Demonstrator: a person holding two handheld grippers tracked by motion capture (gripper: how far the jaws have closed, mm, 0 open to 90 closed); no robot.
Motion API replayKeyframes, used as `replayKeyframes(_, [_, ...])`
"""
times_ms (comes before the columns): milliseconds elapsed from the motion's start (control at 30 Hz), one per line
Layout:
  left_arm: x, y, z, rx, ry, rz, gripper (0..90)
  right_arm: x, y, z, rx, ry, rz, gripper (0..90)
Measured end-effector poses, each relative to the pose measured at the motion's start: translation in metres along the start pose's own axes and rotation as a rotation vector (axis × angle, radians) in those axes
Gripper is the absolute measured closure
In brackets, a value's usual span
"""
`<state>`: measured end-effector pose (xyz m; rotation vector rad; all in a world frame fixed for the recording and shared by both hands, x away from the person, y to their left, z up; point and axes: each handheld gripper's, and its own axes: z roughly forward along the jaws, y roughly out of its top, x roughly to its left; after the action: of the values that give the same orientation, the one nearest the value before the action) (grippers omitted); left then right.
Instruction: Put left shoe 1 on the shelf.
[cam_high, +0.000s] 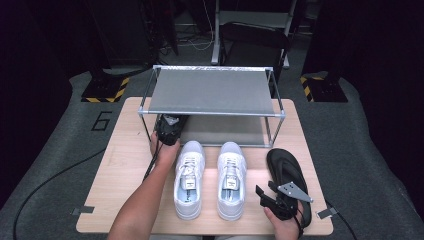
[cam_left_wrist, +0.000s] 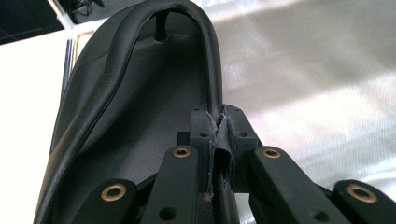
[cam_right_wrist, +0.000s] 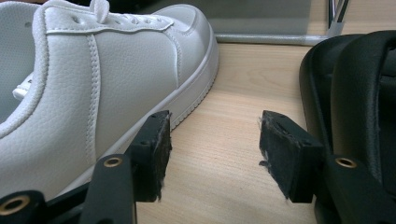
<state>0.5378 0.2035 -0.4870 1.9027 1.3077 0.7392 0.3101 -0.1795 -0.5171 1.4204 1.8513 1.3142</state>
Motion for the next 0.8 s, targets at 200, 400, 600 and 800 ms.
replayKeyframes(200, [-0.002,0.001,0.008,0.003,0.005,0.004,83.7,-0.001,0.000,0.000,-0.002,0.002,-0.005,43.0])
replayKeyframes(400, [-0.006,-0.001,0.012,0.002,0.013,0.015,83.6,-0.002,-0.001,0.001,0.004,0.008,-0.007,43.0])
replayKeyframes(600, [-0.005,0.003,0.014,-0.006,0.033,-0.014,83.6,0.001,-0.001,0.002,0.006,0.013,-0.013,43.0])
replayKeyframes(800, [-0.008,0.002,0.019,-0.001,0.031,0.002,80.5,0.001,-0.002,0.002,0.007,0.014,-0.016,43.0])
